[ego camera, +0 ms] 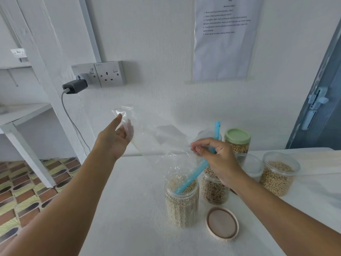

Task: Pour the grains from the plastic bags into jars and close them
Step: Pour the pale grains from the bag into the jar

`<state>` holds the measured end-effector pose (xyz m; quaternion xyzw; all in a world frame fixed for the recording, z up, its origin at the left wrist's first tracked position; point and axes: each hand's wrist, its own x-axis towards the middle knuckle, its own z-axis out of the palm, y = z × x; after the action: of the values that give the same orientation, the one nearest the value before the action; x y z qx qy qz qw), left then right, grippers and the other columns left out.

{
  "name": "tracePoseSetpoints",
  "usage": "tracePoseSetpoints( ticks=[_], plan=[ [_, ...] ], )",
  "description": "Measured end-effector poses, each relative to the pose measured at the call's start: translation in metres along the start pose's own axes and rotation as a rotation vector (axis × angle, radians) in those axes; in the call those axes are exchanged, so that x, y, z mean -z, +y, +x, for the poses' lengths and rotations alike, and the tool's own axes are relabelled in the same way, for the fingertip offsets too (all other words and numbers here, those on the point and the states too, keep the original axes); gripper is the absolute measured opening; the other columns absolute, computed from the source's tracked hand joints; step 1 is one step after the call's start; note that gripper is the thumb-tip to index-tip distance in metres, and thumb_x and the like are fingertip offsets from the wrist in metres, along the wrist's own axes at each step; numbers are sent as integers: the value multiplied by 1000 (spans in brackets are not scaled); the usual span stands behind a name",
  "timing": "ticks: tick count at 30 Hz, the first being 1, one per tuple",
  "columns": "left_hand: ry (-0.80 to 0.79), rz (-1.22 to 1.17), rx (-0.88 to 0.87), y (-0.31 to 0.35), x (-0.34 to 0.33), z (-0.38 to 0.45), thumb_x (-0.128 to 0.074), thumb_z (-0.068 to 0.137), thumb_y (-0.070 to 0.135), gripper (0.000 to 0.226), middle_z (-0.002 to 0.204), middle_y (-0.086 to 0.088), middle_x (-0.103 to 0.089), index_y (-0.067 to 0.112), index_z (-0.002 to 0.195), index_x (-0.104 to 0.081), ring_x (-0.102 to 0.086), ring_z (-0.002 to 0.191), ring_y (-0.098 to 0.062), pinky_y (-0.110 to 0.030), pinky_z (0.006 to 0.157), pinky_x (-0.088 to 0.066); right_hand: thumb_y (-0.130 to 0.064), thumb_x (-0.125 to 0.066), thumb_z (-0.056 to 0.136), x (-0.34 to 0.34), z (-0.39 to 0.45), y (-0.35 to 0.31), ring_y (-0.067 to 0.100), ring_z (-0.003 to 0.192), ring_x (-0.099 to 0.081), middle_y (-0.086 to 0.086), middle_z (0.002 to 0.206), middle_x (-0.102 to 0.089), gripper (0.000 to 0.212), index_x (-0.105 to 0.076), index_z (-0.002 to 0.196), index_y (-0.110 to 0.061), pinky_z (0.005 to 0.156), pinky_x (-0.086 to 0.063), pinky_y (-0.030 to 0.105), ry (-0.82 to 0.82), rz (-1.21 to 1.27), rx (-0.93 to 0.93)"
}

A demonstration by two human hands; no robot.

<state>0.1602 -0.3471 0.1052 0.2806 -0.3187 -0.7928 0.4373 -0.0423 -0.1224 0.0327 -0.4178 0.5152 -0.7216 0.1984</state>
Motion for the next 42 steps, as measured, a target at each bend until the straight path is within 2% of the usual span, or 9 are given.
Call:
tracePoseSetpoints(
  ticks=[5,8,12,16,21,29,33,37,42],
  plan=[
    [57,154,-154,17,2,4,-73,97,34,26,98,7,-79,21,117,-67,-75,104,-13,-32,93,-51,9,-67,93,1,-2,-3,15,99,-72,2,98,-77,21,-80,96,-8,92,-57,23,-52,-112,49],
    [58,124,-191,31,-2,-2,-76,90,50,38,89,5,-79,22,114,-66,-77,86,-12,-30,83,-58,10,-66,93,-1,-2,-4,5,95,-70,-6,96,-77,24,-80,95,-9,87,-54,15,-74,-174,80],
    [105,312,-367,38,-2,-10,-64,104,23,20,95,1,-80,21,123,-65,-77,99,-20,-33,94,-52,9,-66,94,1,0,-3,8,93,-69,-6,95,-76,28,-81,94,-14,88,-55,18,-83,-165,84],
    [11,443,-432,37,0,-18,-49,110,16,34,110,0,-80,23,143,-52,-76,104,-21,-33,102,-48,10,-65,94,3,1,3,11,95,-70,-4,96,-75,29,-81,92,-15,90,-55,21,-64,-150,71],
    [-36,402,-403,38,9,-19,-50,107,8,34,118,-6,-78,22,138,-54,-74,112,-25,-37,106,-47,11,-66,93,5,2,8,16,98,-71,-1,96,-76,29,-81,92,-13,91,-56,22,-45,-150,59],
    [-39,541,-491,55,-3,-28,-34,107,9,42,109,-6,-80,20,137,-60,-77,101,-27,-34,102,-48,7,-69,93,7,6,3,16,97,-71,1,96,-77,25,-82,94,-14,89,-56,22,-17,-154,65],
    [-39,699,-569,62,-9,-31,-65,100,13,32,101,0,-81,23,131,-65,-78,92,-20,-30,100,-52,6,-70,92,7,6,4,17,98,-71,1,96,-78,25,-82,93,-17,89,-56,22,2,-149,48],
    [-53,616,-511,59,-6,-32,-86,84,13,34,91,-2,-80,21,112,-68,-72,80,-17,-29,89,-50,4,-70,93,6,5,4,14,99,-71,-1,96,-78,24,-82,93,-17,89,-56,21,12,-159,24],
    [-59,460,-424,54,7,-25,-60,99,9,19,86,-6,-77,19,112,-70,-68,74,-17,-36,96,-51,7,-69,92,4,2,0,7,95,-71,0,95,-78,23,-81,93,-12,84,-54,14,15,-134,21]
  ],
)
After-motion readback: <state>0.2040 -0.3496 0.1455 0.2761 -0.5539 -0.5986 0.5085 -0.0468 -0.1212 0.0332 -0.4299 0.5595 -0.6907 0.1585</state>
